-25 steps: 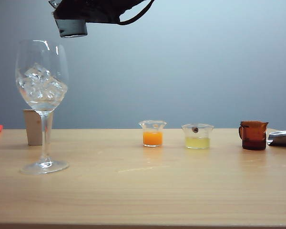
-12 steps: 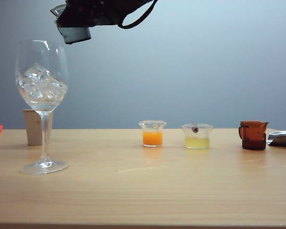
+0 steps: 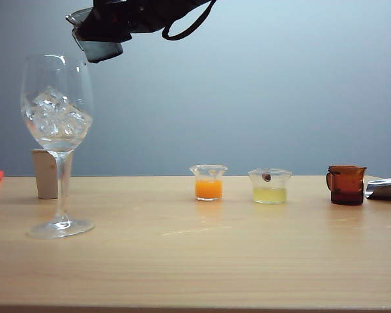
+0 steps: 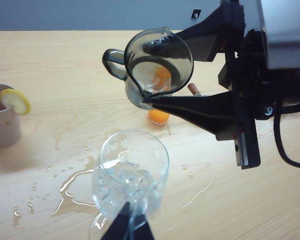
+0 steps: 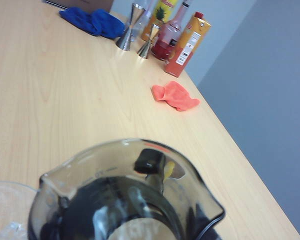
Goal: Pick up the first measuring cup from the left, pour the coconut rum inside into the goblet, and finally put the measuring cup back in its original place.
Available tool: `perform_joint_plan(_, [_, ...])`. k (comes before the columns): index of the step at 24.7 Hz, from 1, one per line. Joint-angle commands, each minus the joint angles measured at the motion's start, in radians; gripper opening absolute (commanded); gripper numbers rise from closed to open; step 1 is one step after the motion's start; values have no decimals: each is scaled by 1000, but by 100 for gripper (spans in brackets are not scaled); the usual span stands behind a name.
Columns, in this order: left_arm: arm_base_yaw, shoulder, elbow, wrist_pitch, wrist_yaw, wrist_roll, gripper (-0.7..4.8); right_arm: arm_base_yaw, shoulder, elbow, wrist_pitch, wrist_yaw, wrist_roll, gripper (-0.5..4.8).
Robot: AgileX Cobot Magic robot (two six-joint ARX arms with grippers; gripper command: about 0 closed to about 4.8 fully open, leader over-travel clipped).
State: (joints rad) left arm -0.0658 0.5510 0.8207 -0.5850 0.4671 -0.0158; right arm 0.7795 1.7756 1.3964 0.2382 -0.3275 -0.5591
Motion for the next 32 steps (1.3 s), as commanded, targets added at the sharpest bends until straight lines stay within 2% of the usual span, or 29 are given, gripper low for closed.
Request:
perform_joint_plan(1, [1,0,2,0,5,5,-6,3,-13,4,23,-9,-22,-5])
perform_joint_plan(13, [1,0,2,-4,5,5,-6,33,-12,3,15,-8,-81,-5])
perform_joint_plan(32, [1,-1,2,-5,5,5,-6,37,-12,3,-3,18,-291,-5])
